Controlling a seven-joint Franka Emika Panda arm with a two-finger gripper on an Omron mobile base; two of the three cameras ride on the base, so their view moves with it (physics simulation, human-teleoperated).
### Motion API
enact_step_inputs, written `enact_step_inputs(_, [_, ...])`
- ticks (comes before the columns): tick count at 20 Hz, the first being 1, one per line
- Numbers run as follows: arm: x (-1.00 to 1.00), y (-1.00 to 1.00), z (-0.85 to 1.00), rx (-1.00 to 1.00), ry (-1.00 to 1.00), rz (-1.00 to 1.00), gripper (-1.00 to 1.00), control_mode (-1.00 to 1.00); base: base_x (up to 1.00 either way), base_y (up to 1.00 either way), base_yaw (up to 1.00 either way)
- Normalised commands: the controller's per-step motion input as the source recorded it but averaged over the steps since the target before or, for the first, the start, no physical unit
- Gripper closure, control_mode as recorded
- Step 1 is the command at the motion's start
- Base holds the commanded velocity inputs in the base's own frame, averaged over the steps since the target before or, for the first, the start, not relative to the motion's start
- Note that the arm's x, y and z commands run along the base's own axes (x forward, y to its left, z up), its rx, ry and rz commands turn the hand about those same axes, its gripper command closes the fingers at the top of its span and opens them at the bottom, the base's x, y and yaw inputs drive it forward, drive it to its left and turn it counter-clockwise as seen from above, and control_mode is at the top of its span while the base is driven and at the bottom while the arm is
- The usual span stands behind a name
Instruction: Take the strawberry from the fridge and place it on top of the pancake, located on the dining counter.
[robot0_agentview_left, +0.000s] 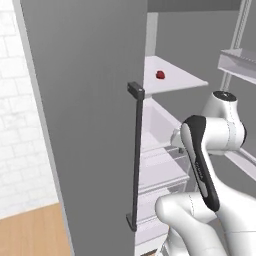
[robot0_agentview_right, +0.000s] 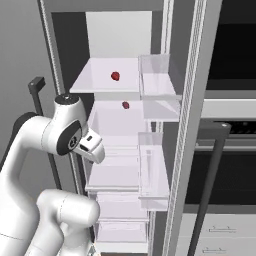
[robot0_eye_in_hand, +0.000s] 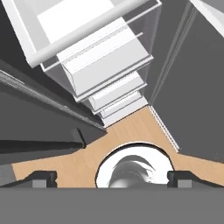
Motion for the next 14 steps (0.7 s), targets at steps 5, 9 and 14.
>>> enact_step_inputs(5, [0.00,0.00,0.00,0.00,0.00,0.00,-1.00,1.00,0.17,-0.30,0.00])
enact_step_inputs(9, [0.00,0.00,0.00,0.00,0.00,0.00,-1.00,1.00,0.17,0.00,0.00])
enact_step_inputs(14, [0.00,0.00,0.00,0.00,0.00,0.00,-1.00,1.00,0.29,0.00,0.01])
